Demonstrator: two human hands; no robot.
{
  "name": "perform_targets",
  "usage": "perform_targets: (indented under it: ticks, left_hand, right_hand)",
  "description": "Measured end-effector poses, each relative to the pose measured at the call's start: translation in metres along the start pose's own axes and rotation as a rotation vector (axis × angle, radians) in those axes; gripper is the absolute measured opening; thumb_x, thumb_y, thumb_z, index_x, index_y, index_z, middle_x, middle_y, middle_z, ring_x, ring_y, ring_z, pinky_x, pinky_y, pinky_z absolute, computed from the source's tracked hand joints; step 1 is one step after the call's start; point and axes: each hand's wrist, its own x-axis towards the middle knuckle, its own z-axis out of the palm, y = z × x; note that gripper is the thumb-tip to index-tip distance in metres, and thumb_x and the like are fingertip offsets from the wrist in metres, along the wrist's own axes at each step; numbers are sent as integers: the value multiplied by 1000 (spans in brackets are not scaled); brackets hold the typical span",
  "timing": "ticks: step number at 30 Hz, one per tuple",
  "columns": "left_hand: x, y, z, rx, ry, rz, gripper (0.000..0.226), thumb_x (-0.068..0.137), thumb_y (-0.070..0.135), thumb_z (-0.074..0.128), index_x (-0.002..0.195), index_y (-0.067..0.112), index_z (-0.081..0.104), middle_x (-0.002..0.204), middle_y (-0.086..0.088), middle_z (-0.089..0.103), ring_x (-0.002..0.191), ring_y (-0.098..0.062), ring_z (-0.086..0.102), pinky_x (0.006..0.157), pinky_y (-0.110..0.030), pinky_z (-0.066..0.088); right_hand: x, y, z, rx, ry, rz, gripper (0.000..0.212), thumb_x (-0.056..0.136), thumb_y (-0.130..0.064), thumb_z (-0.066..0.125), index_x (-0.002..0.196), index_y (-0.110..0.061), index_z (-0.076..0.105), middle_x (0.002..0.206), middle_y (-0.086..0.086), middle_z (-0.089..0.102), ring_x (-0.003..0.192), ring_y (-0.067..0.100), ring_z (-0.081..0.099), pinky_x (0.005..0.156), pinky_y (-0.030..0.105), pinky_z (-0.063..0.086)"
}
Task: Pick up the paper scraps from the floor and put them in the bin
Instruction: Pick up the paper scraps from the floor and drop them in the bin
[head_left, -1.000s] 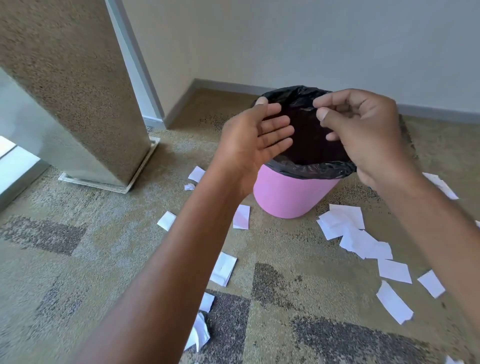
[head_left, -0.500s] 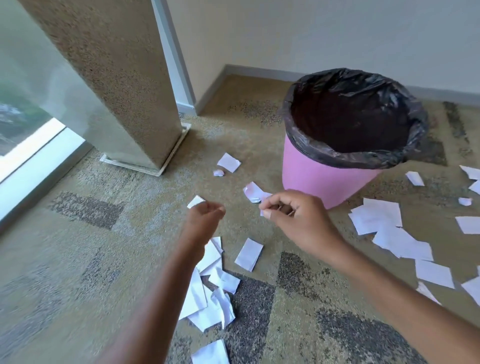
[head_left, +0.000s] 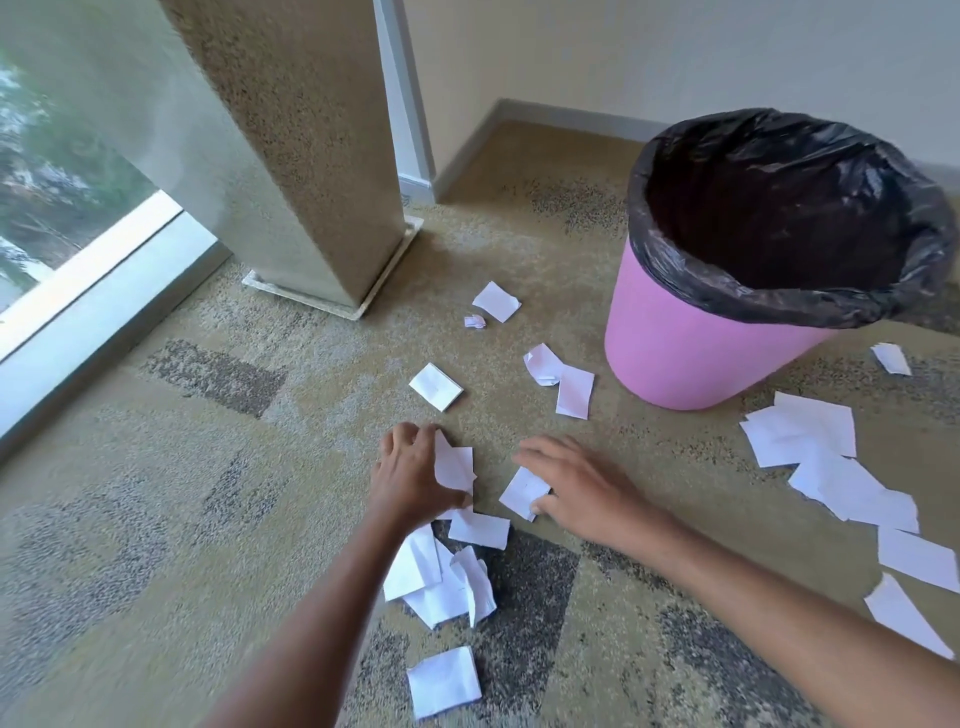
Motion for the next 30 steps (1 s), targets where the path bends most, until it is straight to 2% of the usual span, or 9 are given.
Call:
perform_targets:
  ticks: [5, 9, 11, 13, 17, 21, 23, 26, 30]
  left_hand:
    - [1, -11, -7, -179, -25, 11, 106, 68, 56, 92, 156, 25, 41, 148, -4, 39, 141, -27, 34, 113, -44, 41]
    - [3, -20, -15, -329, -53, -7, 108, 65, 58, 93, 154, 22, 42, 149, -4, 43, 141, -25, 41, 113, -41, 41]
    - [1, -25, -21, -395, -67, -20, 106, 69, 51, 95, 155, 21, 41, 150, -6, 46, 134, -23, 47, 104, -36, 44]
    - [-4, -29, -26, -446, -78, -19, 104, 73, 47, 95, 157, 20, 41, 148, -6, 49, 127, -20, 50, 97, -34, 45]
    - [-22, -42, -32, -473, -88, 3, 104, 72, 47, 96, 156, 20, 42, 146, -5, 50, 129, -21, 52, 99, -34, 47]
    - [-44, -55, -33, -240, -184, 64, 109, 72, 56, 92, 159, 28, 34, 153, 4, 40, 132, -16, 46, 99, -31, 45]
    - [-56, -61, -26, -131, -211, 97, 110, 69, 59, 88, 158, 29, 31, 155, 7, 36, 137, -17, 42, 108, -36, 47]
    - [-72, -66, -10, 30, -198, 153, 112, 65, 67, 75, 158, 26, 29, 155, 6, 35, 141, -18, 38, 114, -43, 47]
    - [-84, -74, 11, 151, -101, 209, 112, 67, 68, 75, 159, 25, 27, 149, 6, 34, 133, -17, 38, 110, -38, 49]
  right_hand:
    - [3, -1, 5, -146, -18, -82, 66, 87, -31, 85, 147, -26, 58, 143, -8, 56, 134, 17, 50, 103, 40, 51]
    - [8, -1, 8, -119, 24, 8, 39, 88, -32, 84, 123, -25, 69, 115, -8, 58, 114, 19, 58, 89, 36, 54]
    - [9, -4, 7, 36, 31, 102, 19, 89, -25, 83, 103, -25, 71, 105, -11, 59, 101, 19, 63, 79, 33, 51]
    - [11, -10, 5, 302, 38, 218, 15, 87, -18, 84, 90, -22, 70, 97, -8, 65, 88, 16, 63, 72, 31, 47]
    - [10, -33, 6, 556, -40, 288, 20, 84, -17, 88, 98, -22, 75, 92, -8, 74, 81, 10, 66, 69, 25, 49]
    - [5, -56, 19, 331, -110, 185, 33, 86, -30, 88, 115, -29, 70, 118, -12, 67, 101, 15, 66, 86, 35, 56]
    - [3, -63, 25, 175, -104, 149, 35, 88, -37, 85, 114, -32, 62, 120, -16, 56, 97, 15, 63, 80, 36, 55]
    - [2, -67, 32, 90, -66, 134, 39, 88, -39, 86, 100, -35, 49, 106, -16, 44, 83, 11, 54, 59, 31, 42]
    - [3, -66, 34, 93, -52, 146, 41, 85, -40, 88, 92, -34, 47, 102, -15, 48, 85, 10, 53, 61, 32, 40]
